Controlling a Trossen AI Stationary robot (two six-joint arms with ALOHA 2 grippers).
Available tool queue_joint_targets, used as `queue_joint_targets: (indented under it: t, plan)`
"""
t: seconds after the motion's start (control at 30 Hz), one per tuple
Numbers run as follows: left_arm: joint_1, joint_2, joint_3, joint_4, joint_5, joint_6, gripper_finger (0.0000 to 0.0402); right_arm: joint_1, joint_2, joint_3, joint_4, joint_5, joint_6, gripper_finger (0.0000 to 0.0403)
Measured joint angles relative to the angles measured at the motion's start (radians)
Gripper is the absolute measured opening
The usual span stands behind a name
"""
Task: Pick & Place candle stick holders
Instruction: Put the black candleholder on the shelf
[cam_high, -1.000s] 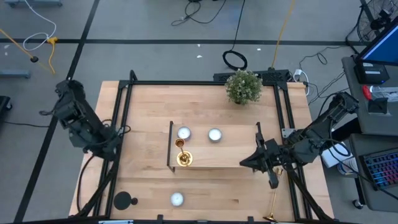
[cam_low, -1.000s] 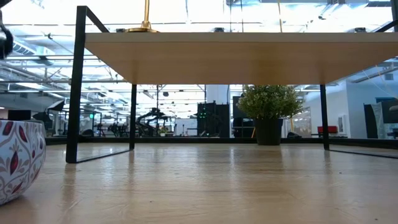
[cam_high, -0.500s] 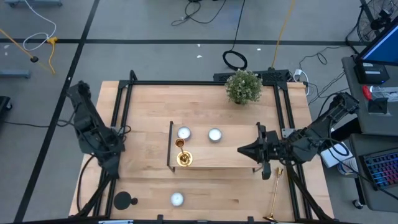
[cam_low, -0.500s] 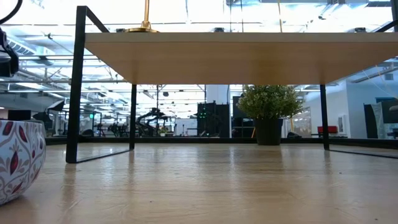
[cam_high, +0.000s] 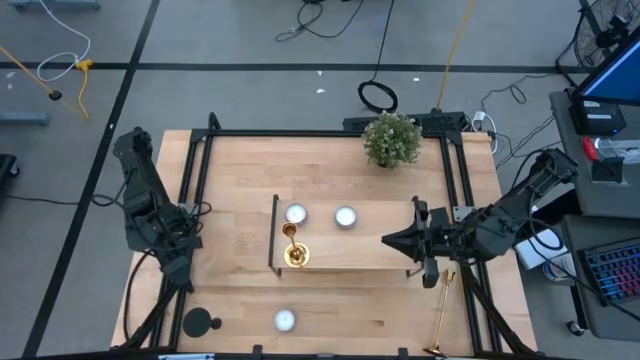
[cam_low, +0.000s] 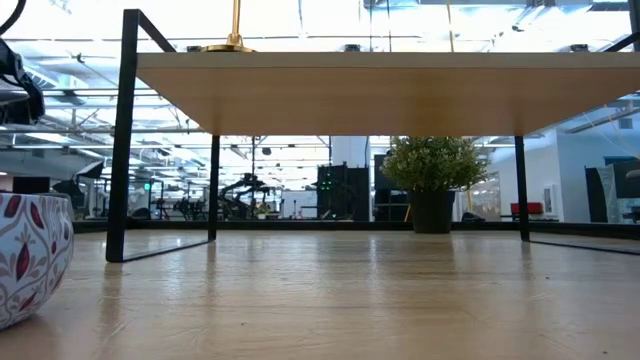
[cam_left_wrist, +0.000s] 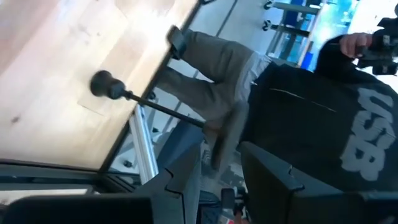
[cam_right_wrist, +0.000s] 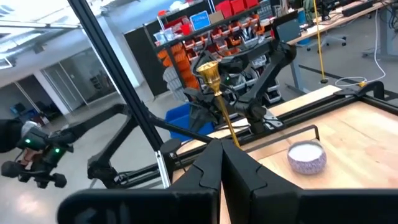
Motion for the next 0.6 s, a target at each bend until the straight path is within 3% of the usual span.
queue_joint_targets:
  t: [0.6]
  plan:
    - [-0.080, 0.184, 0.000, 0.180, -0.014, -0.025, 0.0117, 0.000, 0.000, 0.000, 0.024, 0.000, -0.027, 0.0000]
